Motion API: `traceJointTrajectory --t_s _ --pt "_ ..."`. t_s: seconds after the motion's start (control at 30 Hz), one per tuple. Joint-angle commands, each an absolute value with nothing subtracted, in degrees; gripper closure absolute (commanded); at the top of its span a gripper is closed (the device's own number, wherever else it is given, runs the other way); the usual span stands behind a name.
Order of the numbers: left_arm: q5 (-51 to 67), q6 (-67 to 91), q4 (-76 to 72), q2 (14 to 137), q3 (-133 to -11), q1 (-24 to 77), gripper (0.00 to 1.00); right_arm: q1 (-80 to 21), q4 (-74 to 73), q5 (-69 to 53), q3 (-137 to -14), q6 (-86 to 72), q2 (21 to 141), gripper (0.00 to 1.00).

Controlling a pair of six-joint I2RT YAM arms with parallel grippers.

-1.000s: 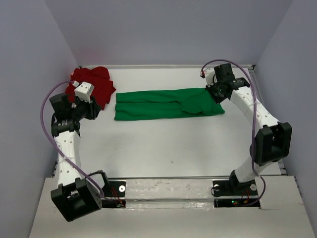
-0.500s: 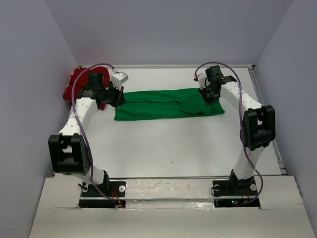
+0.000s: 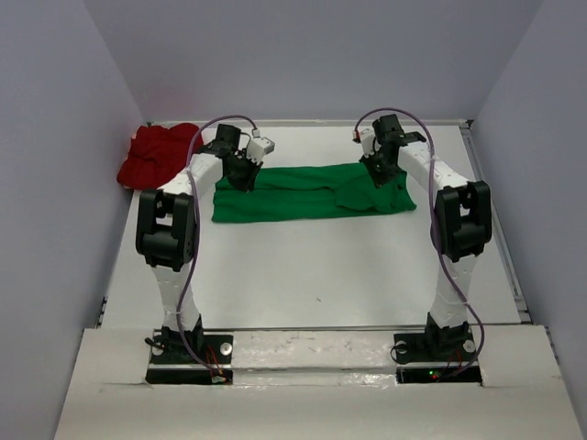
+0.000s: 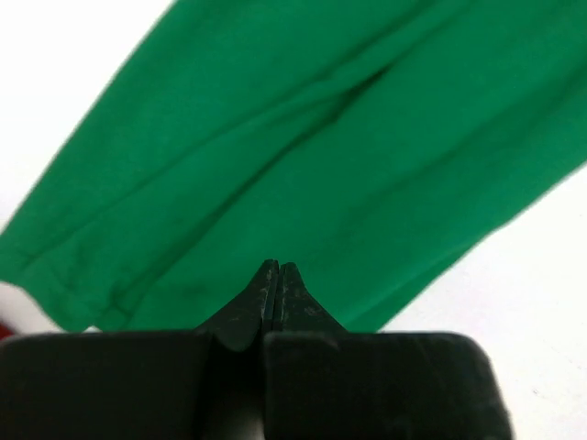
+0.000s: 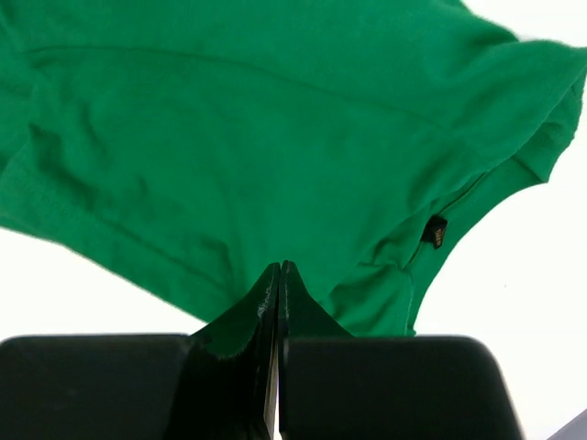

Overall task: Fold and stack the t-shirts
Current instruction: Fold the other side of the tshirt into a rectangle

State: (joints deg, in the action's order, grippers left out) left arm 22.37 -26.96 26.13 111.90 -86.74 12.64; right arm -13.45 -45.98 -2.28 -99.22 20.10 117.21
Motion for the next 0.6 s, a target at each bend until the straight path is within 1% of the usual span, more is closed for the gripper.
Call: traceJointTrajectory --t_s 0.0,0.1,0.3,0.57 --pt "14.34 -25.32 27.16 113.02 -92.19 12.48 1.0 -12.57 -45.0 -0.26 -103.18 19.6 118.56 1.0" --pt "9.25 -24.26 25.41 113.64 -91.24 12.48 1.0 -12.57 -44.74 2.28 -104.32 19.51 119.88 1.0" --pt "4.15 -23.29 25.49 114.7 -89.65 12.48 1.0 -11.51 -44.74 3.52 -105.21 19.42 121.29 1.0" --pt "0.8 -22.94 21.89 114.79 -86.31 12.3 1.0 -10.99 -44.38 2.99 -104.24 18.72 121.46 1.0"
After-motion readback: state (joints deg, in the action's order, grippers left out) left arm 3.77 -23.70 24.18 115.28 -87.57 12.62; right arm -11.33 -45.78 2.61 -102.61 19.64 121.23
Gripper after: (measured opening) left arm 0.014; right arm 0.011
